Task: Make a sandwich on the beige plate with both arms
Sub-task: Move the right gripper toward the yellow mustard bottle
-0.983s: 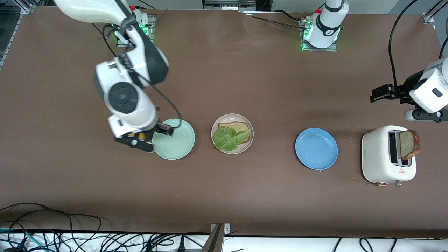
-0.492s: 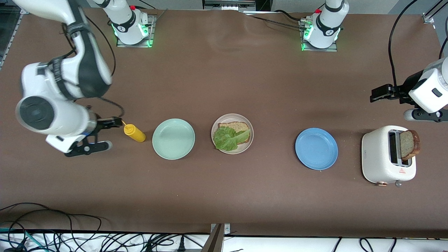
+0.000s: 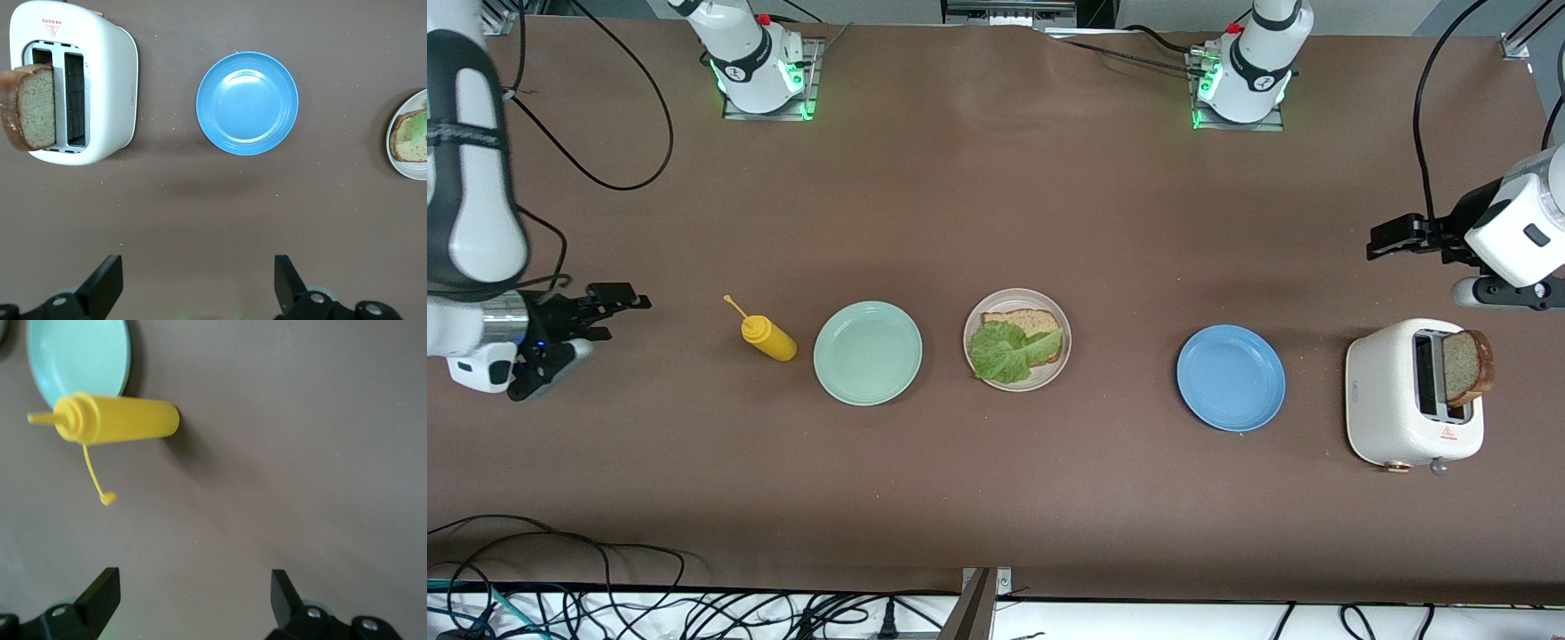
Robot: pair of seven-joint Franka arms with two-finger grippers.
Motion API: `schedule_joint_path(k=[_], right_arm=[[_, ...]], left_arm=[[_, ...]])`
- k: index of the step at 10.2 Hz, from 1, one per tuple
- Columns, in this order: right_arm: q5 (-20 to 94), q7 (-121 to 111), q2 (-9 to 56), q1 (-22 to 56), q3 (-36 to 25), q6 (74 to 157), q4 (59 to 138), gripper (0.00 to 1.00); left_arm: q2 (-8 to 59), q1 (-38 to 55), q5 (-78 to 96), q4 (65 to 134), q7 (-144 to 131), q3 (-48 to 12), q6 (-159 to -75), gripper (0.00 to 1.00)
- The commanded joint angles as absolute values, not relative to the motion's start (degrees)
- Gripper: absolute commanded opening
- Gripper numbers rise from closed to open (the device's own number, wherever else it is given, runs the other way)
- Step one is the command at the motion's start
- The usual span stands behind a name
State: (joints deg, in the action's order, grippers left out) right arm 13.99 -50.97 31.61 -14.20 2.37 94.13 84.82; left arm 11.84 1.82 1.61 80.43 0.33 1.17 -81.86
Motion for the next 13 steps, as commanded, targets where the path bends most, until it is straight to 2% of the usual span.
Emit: schedule_joint_path(k=[1, 5, 9, 13], right_arm=[[21.59, -66.11, 35.14, -17.74, 3.34, 94.92, 84.90, 1.00], [32.57, -85.39, 40.32, -18.19, 3.43, 94.92, 84.55, 1.00], [37.26, -104.46, 44.38, -16.45, 3.78, 98.78, 82.89, 1.00], [39.72, -107.48, 47.98, -16.08, 5.01, 99.23, 81.65, 1.00]], left_arm=[[12.66, 1.85, 0.35, 78.84, -0.09, 0.88, -81.39, 1.00], [12.66, 1.85, 0.26, 78.75, -0.09, 0.88, -81.39, 1.00], [12.74, 1.85, 0.26, 78.84, -0.09, 0.88, -81.39, 1.00], [12.66, 1.85, 0.09, 78.75, -0.09, 0.88, -81.39, 1.00]])
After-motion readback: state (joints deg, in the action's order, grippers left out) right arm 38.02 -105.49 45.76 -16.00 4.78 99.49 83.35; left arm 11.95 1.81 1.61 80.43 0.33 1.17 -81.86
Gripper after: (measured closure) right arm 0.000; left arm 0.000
